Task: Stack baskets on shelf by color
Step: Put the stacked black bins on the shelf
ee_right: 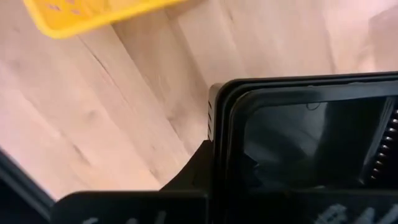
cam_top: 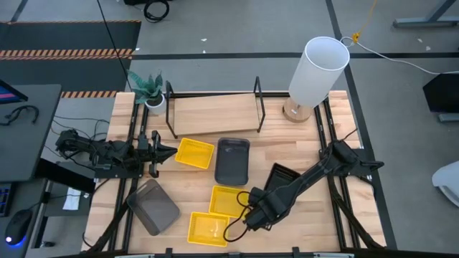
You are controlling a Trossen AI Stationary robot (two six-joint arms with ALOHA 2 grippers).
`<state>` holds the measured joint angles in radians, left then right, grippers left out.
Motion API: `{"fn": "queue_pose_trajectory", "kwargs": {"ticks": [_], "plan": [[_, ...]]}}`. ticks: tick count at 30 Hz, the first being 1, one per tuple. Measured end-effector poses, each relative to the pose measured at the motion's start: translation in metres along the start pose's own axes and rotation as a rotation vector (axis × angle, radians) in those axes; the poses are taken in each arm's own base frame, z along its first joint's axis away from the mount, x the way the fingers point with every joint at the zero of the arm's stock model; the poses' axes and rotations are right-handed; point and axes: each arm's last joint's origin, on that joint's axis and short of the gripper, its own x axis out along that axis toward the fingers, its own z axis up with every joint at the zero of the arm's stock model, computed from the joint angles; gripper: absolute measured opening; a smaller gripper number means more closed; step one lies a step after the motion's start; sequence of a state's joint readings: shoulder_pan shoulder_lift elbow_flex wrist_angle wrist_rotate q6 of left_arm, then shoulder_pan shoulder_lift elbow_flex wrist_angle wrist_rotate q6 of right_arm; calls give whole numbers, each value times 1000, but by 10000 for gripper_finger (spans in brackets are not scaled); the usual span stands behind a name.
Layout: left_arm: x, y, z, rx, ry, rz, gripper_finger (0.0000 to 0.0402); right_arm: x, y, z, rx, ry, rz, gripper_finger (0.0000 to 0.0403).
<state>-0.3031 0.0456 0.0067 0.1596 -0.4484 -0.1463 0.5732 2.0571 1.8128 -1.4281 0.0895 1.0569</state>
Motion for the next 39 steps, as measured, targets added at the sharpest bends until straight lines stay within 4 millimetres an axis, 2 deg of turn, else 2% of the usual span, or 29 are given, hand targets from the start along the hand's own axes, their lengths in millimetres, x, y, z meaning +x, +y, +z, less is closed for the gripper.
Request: {"fn": "queue_pose_trajectory", "kwargs": {"ticks": [11,17,26,34,39], "plan": [[0,0,0,0,0,0,33,-44,-9,18,-131,-148,19,12],[0,0,0,0,-1,0,28,-58,-16,28,-283,-238,-35,12],[0,0,0,0,0,0,35,-56,-45,61,-497,-240,-162,12],[0,0,0,0,-1,0,28,-49,-84,103,-623,-199,-196,12],[0,0,0,0,0,0,34,-45,-112,130,-638,-191,-198,12]]}}
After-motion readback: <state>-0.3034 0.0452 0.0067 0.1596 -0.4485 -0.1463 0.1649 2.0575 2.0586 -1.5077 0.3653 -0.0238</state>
